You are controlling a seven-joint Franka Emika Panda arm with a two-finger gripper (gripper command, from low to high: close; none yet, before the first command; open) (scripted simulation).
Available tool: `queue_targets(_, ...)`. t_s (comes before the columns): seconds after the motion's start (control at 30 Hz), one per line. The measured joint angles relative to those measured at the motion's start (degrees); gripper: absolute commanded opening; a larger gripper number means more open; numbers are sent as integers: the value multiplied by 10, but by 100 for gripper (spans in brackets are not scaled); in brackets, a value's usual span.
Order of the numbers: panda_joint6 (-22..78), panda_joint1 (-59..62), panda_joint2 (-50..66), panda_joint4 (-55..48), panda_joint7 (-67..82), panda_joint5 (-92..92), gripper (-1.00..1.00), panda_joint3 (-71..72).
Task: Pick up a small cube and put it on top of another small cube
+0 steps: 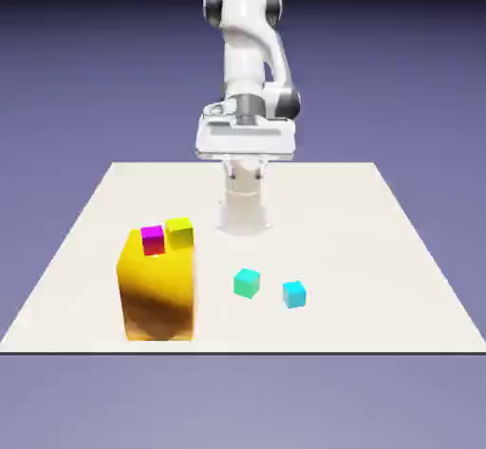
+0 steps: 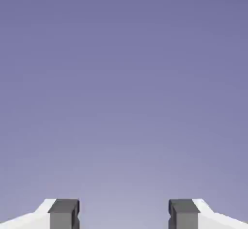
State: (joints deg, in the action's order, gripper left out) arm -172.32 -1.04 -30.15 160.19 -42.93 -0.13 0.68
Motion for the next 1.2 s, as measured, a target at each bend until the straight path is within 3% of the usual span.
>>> queue_targets(0.63, 266, -55, 394, -128, -75, -20, 0, 107)
queue_targets(0.7, 268, -55, 398, -129, -76, -20, 0, 108)
queue_targets(0.87, 168, -79, 502, -131, -101, -55, 0, 77)
queue_targets(0.9, 159, -81, 511, -132, -103, -58, -100, 74)
queue_targets(1.2, 268, -55, 398, -129, -75, -19, -100, 108)
